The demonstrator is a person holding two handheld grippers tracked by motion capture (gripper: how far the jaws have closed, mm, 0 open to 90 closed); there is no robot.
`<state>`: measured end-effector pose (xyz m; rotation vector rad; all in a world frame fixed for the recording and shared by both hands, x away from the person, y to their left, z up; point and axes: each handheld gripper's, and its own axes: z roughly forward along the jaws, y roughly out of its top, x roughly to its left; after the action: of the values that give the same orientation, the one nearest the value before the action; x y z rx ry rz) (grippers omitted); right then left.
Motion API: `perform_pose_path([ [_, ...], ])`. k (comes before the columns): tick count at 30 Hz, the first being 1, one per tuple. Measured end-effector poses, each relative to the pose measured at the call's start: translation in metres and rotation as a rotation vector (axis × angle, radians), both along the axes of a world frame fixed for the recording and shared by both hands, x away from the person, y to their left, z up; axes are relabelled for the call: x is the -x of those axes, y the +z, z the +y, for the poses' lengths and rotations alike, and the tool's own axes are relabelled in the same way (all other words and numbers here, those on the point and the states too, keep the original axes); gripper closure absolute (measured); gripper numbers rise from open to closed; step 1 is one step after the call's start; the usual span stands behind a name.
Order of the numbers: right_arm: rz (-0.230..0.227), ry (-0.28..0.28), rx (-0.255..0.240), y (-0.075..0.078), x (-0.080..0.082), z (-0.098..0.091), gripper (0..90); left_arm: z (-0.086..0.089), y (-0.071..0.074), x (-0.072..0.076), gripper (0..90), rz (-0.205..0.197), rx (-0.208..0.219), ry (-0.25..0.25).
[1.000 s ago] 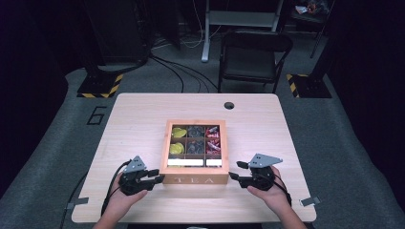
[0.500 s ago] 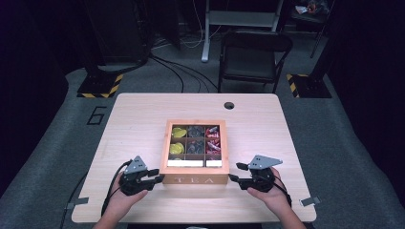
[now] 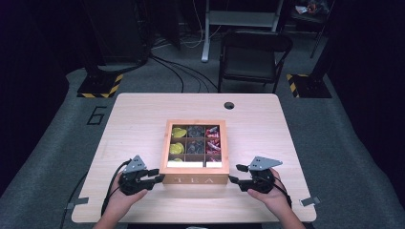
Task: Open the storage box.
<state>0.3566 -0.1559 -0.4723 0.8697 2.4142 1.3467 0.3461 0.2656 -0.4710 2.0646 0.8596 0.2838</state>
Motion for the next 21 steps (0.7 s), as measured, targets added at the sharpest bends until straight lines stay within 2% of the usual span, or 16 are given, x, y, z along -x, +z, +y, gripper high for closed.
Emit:
perform_pose_path([
  [6, 0.004, 0.02, 0.011, -0.003, 0.0, 0.004, 43.8, 0.0, 0.0, 0.0, 64.5, 0.002, 0.003, 0.003],
  [10, 0.003, 0.008, 0.023, -0.004, -0.002, 0.009, 48.3, 0.0, 0.0, 0.0, 64.5, 0.002, 0.003, 0.003],
  [16, 0.003, 0.023, 0.036, -0.006, -0.003, 0.016, 50.4, 0.0, 0.001, 0.0, 64.5, 0.002, 0.004, 0.0],
  [19, -0.013, 0.026, 0.029, -0.005, -0.004, 0.018, 52.8, 0.0, 0.001, 0.0, 64.5, -0.005, 0.004, 0.0],
  [21, -0.002, 0.031, 0.026, -0.005, -0.005, 0.02, 53.6, 0.0, 0.001, 0.001, 64.5, -0.004, 0.014, 0.006],
])
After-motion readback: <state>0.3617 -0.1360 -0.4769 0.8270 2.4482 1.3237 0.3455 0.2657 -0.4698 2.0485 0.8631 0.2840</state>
